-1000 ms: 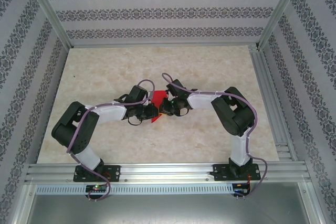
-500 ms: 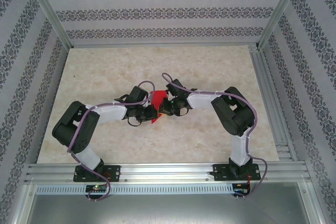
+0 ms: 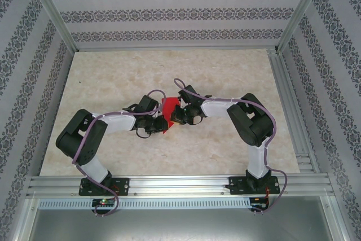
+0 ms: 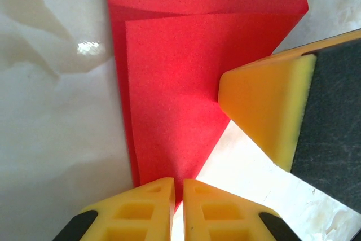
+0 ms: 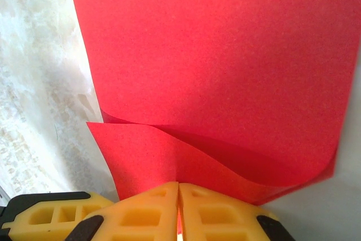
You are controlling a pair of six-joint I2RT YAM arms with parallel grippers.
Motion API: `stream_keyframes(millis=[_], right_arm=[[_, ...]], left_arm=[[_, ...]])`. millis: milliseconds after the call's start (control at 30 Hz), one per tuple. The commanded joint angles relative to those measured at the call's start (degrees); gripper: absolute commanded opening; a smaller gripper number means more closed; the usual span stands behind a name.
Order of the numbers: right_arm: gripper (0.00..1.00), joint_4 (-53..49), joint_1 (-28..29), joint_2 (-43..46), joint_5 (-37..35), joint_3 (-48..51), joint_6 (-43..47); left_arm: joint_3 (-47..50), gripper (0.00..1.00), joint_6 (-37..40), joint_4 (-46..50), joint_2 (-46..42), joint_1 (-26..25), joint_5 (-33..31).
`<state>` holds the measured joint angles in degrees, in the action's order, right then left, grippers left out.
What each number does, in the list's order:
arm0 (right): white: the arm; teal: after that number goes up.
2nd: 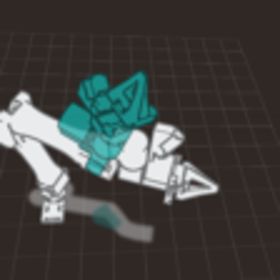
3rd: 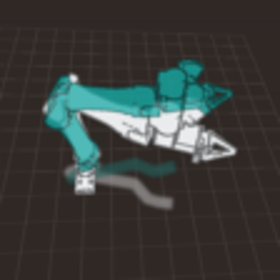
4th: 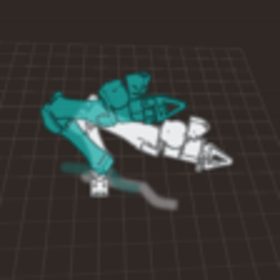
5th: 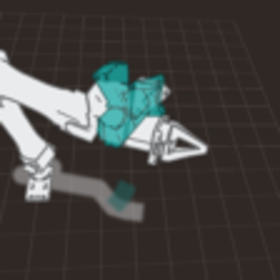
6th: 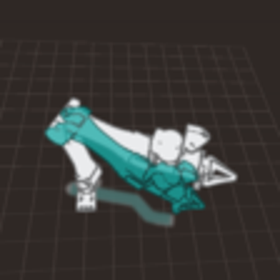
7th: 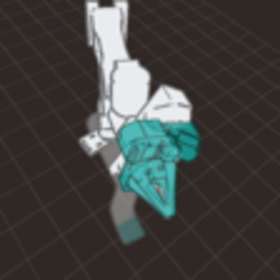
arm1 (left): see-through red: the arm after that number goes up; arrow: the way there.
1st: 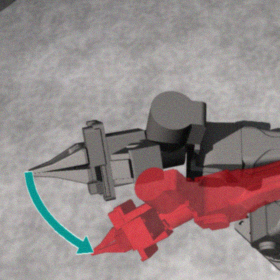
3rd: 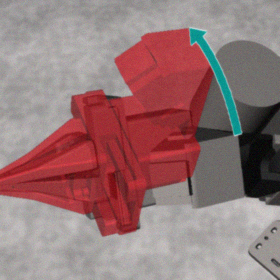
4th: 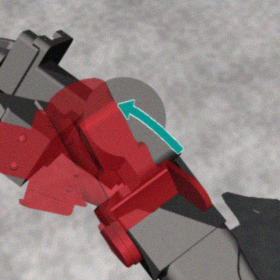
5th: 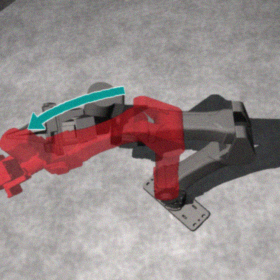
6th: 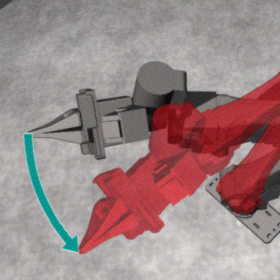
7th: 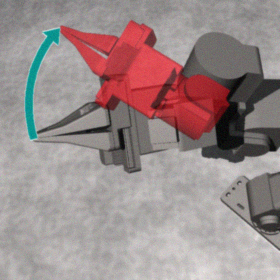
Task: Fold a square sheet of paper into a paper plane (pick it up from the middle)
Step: Third fold the triangle at the center of the table.
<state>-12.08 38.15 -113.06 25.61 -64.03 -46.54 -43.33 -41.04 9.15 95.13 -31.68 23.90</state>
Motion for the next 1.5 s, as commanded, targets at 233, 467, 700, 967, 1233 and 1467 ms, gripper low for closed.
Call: stream_keyframes(millis=[233, 467, 700, 967, 1233, 1467], right_arm=[[0.1, -4.4, -0.2, -4.2, -4.9, 1.5, 0.0], [0.1, -4.4, -0.1, -4.4, -4.9, 1.5, -0.1], [0.1, -4.8, -0.1, -4.5, -4.9, 1.2, 0.1], [0.1, -4.8, -0.3, -4.6, -4.8, 1.3, 0.1], [0.11, -5.0, -0.5, -4.5, -4.7, 1.1, 0.4], [0.1, -4.7, -0.6, -4.6, -4.3, 1.2, 0.4]], left_arm=[[1.3, 0.14, -1.1, -1.0, -2.8, -1.0, 3.0], [-0.2, 0.14, 0.5, 3.3, 1.0, -1.5, -0.4], [0.8, 0.14, 2.8, 9.8, 1.3, -1.8, -3.0], [3.3, 0.14, 1.9, 11.6, -1.5, -1.9, -2.1], [0.3, 0.15, 1.8, 11.4, -5.6, -1.9, 0.7], [-2.1, 0.12, -1.9, 5.7, -7.9, -1.5, -3.2]])
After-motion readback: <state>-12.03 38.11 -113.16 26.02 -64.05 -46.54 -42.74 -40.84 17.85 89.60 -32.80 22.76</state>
